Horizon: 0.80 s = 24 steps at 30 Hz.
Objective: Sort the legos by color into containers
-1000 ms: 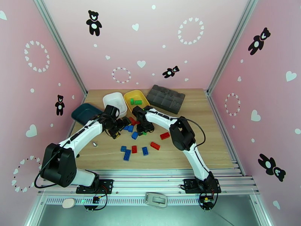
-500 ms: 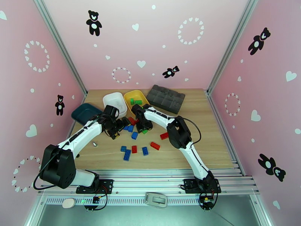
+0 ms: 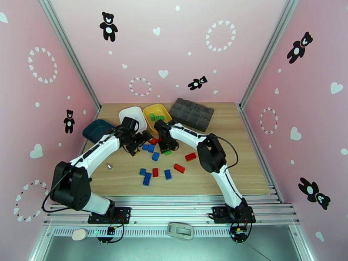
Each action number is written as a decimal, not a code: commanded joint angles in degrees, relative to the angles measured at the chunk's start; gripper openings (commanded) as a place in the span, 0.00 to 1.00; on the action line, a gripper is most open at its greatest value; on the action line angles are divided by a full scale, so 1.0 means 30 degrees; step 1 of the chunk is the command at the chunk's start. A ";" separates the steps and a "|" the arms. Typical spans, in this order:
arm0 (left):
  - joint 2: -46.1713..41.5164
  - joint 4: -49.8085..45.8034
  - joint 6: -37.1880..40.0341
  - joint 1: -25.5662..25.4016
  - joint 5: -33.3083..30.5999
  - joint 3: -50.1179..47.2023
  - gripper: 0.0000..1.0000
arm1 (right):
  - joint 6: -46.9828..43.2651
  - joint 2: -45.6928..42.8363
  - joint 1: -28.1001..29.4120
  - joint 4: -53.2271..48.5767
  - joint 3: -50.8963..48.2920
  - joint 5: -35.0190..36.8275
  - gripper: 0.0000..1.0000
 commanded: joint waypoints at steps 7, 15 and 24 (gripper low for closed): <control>0.3245 0.4070 -0.2363 0.1386 0.3907 0.3469 0.98 | 0.3630 -0.1309 -0.2429 0.3351 0.0332 -0.4459 0.31; 0.6074 0.6194 -0.4555 0.2181 0.5202 0.6655 0.98 | 0.6351 0.1948 -0.3873 0.4452 0.5508 -0.6512 0.32; 0.7187 0.6961 -0.5778 0.2354 0.5264 0.7728 0.98 | 0.8634 0.5157 -0.4647 0.5583 0.9977 -0.7625 0.59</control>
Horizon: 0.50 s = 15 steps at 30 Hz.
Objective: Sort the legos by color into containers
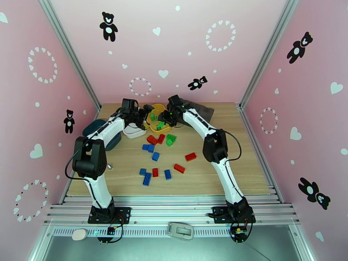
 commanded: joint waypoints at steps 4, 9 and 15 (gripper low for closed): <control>0.0062 -0.0415 0.0255 0.0153 0.0193 0.0742 0.98 | 0.0473 0.0618 -0.0234 0.0162 0.1449 -0.0856 0.62; -0.0524 -0.2828 0.2366 -0.0001 -0.0635 0.0734 0.97 | -0.1549 -0.0378 -0.0244 -0.1677 0.1348 -0.0208 0.62; -0.1582 -0.5486 0.4591 -0.0613 -0.2112 -0.0186 0.96 | -0.3976 -0.2860 -0.0236 -0.3181 -0.1137 0.1417 0.62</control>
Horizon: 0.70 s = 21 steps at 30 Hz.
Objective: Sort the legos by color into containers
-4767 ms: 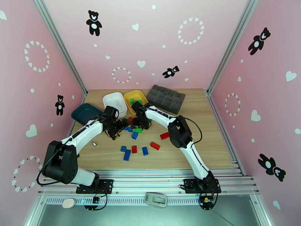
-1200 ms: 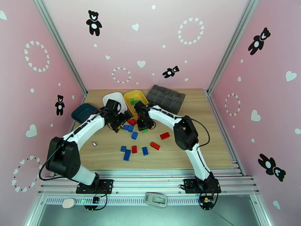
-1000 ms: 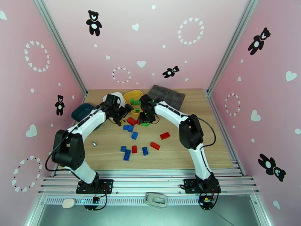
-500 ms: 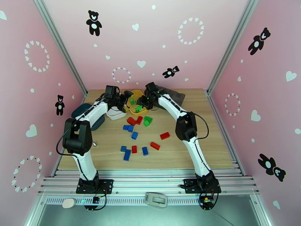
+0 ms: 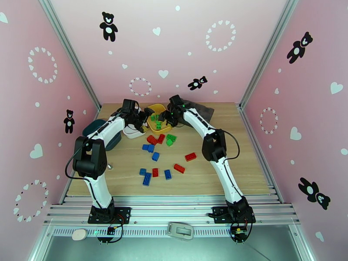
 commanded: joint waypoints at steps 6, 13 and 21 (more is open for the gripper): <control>-0.2684 -0.2940 0.2553 -0.1250 -0.2394 -0.1870 0.95 | -0.2931 -0.4439 0.0031 -0.1887 -0.4493 0.2316 0.60; -0.4492 -0.2696 0.2339 -0.1655 -0.3059 -0.4593 0.95 | -0.3868 -0.5627 0.0826 -0.2187 -0.7651 0.3501 0.56; -0.6184 -0.2478 0.1904 -0.1675 -0.3519 -0.6883 0.95 | -0.2280 -0.5982 0.2035 -0.1015 -1.0310 0.3388 0.58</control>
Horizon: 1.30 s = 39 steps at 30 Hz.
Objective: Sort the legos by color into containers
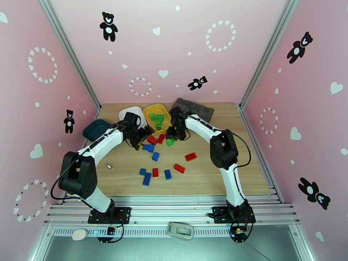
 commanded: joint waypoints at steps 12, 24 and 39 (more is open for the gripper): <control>-0.2163 -0.0310 -0.0063 0.0052 -0.0917 -0.1712 0.96 | 0.2473 0.0768 0.1174 0.0144 0.0129 0.1030 0.65; -0.2719 -0.0699 0.0357 0.0583 -0.0626 -0.2081 0.96 | 0.2677 0.2896 0.1174 -0.1045 0.2673 0.2509 0.62; -0.3020 -0.1094 0.1158 0.1542 0.0052 -0.2243 0.96 | 0.3178 0.4930 0.1296 -0.2270 0.5745 0.3932 0.55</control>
